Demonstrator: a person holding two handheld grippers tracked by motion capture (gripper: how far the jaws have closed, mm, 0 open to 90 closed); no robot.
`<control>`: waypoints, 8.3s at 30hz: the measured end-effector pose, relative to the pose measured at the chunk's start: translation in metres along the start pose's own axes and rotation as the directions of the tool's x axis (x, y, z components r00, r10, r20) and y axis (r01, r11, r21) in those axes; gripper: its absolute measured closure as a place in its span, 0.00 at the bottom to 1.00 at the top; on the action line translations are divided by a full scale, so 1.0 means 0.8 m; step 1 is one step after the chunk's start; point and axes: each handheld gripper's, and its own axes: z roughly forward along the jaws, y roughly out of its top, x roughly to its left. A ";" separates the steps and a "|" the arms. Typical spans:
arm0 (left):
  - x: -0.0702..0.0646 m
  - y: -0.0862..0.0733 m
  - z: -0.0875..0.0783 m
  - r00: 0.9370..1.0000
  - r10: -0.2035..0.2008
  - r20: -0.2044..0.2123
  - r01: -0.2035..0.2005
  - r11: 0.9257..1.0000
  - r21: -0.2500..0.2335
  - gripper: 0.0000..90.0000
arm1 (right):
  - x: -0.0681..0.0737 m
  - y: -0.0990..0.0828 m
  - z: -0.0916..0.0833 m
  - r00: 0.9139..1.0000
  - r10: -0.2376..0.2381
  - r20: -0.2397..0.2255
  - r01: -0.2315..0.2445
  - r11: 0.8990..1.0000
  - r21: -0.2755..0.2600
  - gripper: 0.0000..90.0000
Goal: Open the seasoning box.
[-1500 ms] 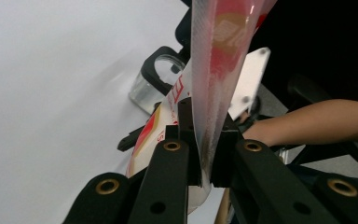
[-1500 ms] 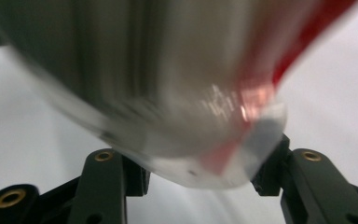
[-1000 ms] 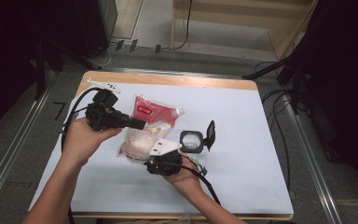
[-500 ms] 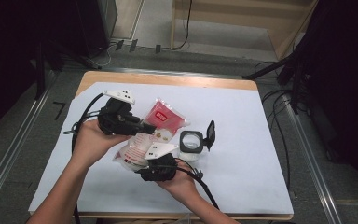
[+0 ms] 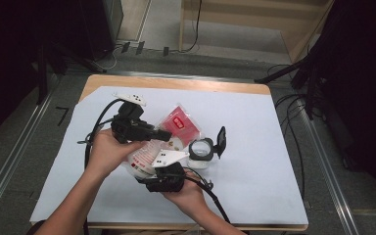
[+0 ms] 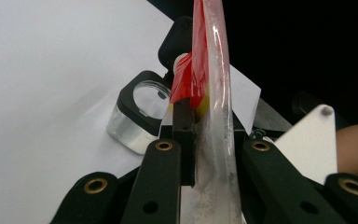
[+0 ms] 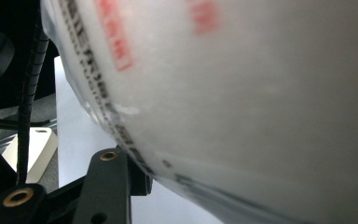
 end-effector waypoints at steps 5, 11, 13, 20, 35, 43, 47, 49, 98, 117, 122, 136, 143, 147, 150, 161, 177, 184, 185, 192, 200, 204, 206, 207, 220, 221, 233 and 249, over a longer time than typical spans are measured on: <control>-0.003 0.001 0.004 1.000 -0.011 -0.028 0.011 1.000 0.023 0.91 | 0.005 -0.001 0.002 1.000 0.010 -0.005 -0.010 1.000 -0.004 0.60; -0.009 0.002 0.013 1.000 -0.008 -0.023 0.009 0.999 0.035 0.89 | 0.006 -0.002 0.003 0.999 0.047 0.013 -0.047 0.999 -0.011 0.57; -0.007 0.002 0.015 1.000 -0.010 -0.015 0.011 0.999 0.049 0.89 | 0.007 -0.004 0.002 0.999 0.051 0.018 -0.050 0.999 -0.005 0.61; -0.003 0.003 0.018 1.000 -0.003 -0.025 0.005 0.996 0.089 0.90 | 0.010 -0.007 0.003 0.999 0.046 0.017 -0.047 0.999 0.010 0.65; 0.013 0.012 0.032 0.994 -0.105 0.028 0.101 0.987 0.121 0.93 | 0.013 -0.003 -0.004 0.996 0.087 0.001 -0.087 0.996 0.001 0.67; 0.016 0.015 0.041 0.989 -0.141 0.033 0.135 0.981 0.139 0.90 | 0.016 -0.002 -0.003 0.996 0.081 0.037 -0.081 0.997 0.014 0.63; 0.017 0.016 0.046 0.990 -0.141 0.028 0.136 0.979 0.153 0.89 | 0.015 -0.002 -0.002 0.995 0.091 0.049 -0.092 0.996 0.020 0.65; 0.017 0.016 0.048 0.989 -0.142 0.026 0.137 0.978 0.156 0.89 | 0.013 -0.002 -0.002 0.994 0.100 0.040 -0.102 0.994 0.026 0.66; -0.010 0.037 0.037 0.992 -0.113 -0.062 0.122 0.979 0.161 0.80 | 0.007 0.012 -0.020 0.991 0.133 -0.015 -0.133 0.991 -0.022 0.68; -0.006 0.039 0.036 0.988 -0.144 -0.060 0.151 0.977 0.152 0.81 | 0.002 0.016 -0.023 0.988 0.144 -0.045 -0.145 0.989 -0.015 0.68; -0.007 0.038 0.030 0.989 -0.131 -0.062 0.139 0.981 0.137 0.80 | 0.000 0.017 -0.024 0.983 0.170 -0.075 -0.173 0.984 -0.033 0.68; -0.009 0.038 0.033 0.983 -0.164 -0.081 0.174 0.977 0.126 0.88 | 0.007 0.019 -0.023 0.995 0.097 0.024 -0.097 0.995 -0.006 0.69; -0.017 0.042 0.031 0.989 -0.093 -0.114 0.108 0.985 0.133 0.83 | 0.005 0.022 -0.027 0.991 0.131 -0.015 -0.132 0.991 -0.018 0.70; -0.020 0.043 0.029 0.990 -0.076 -0.122 0.092 0.987 0.133 0.82 | 0.005 0.023 -0.028 0.987 0.155 -0.038 -0.157 0.987 -0.035 0.71; -0.020 0.043 0.029 0.990 -0.072 -0.119 0.088 0.987 0.134 0.82 | 0.004 0.024 -0.029 0.982 0.182 -0.060 -0.184 0.982 -0.046 0.71; -0.020 0.045 0.025 0.990 -0.071 -0.125 0.087 0.988 0.125 0.82 | 0.002 0.024 -0.032 0.982 0.177 -0.060 -0.181 0.981 -0.063 0.71; -0.012 0.042 0.029 0.980 -0.166 -0.111 0.178 0.979 0.102 0.88 | 0.012 0.027 -0.029 0.997 0.071 0.044 -0.071 0.997 0.000 0.71; -0.014 0.043 0.028 0.984 -0.127 -0.128 0.142 0.983 0.120 0.85 | 0.008 0.028 -0.031 0.992 0.126 -0.014 -0.126 0.992 -0.023 0.72; -0.015 0.044 0.028 0.984 -0.124 -0.128 0.140 0.982 0.123 0.85 | 0.008 0.028 -0.032 0.992 0.126 -0.016 -0.126 0.992 -0.024 0.72; -0.019 0.044 0.028 0.983 -0.120 -0.138 0.138 0.982 0.129 0.86 | 0.009 0.029 -0.032 0.991 0.127 -0.031 -0.128 0.991 -0.027 0.72; -0.019 0.044 0.031 0.985 -0.086 -0.152 0.104 0.987 0.118 0.85 | 0.009 0.030 -0.032 0.991 0.133 -0.031 -0.134 0.991 -0.026 0.72; -0.020 0.044 0.032 0.985 -0.080 -0.152 0.098 0.989 0.113 0.85 | 0.009 0.030 -0.033 0.990 0.139 -0.031 -0.139 0.990 -0.027 0.71; -0.020 0.044 0.032 0.985 -0.084 -0.151 0.101 0.989 0.111 0.84 | 0.008 0.030 -0.033 0.990 0.139 -0.032 -0.140 0.990 -0.027 0.71; -0.019 0.043 0.032 0.985 -0.082 -0.151 0.099 0.989 0.112 0.84 | 0.008 0.030 -0.033 0.990 0.139 -0.032 -0.140 0.990 -0.026 0.71; -0.018 0.042 0.033 0.987 -0.083 -0.141 0.097 0.991 0.094 0.83 | 0.008 0.031 -0.034 0.988 0.149 -0.035 -0.149 0.989 -0.022 0.71; -0.018 0.042 0.033 0.986 -0.084 -0.142 0.098 0.991 0.095 0.83 | 0.008 0.031 -0.034 0.988 0.149 -0.035 -0.149 0.989 -0.022 0.71; -0.020 0.042 0.034 0.986 -0.081 -0.144 0.094 0.991 0.090 0.82 | 0.008 0.031 -0.035 0.989 0.142 -0.031 -0.142 0.990 -0.019 0.71; -0.020 0.039 0.034 0.988 -0.093 -0.126 0.104 0.991 0.084 0.82 | 0.009 0.030 -0.035 0.991 0.128 -0.031 -0.128 0.992 -0.014 0.71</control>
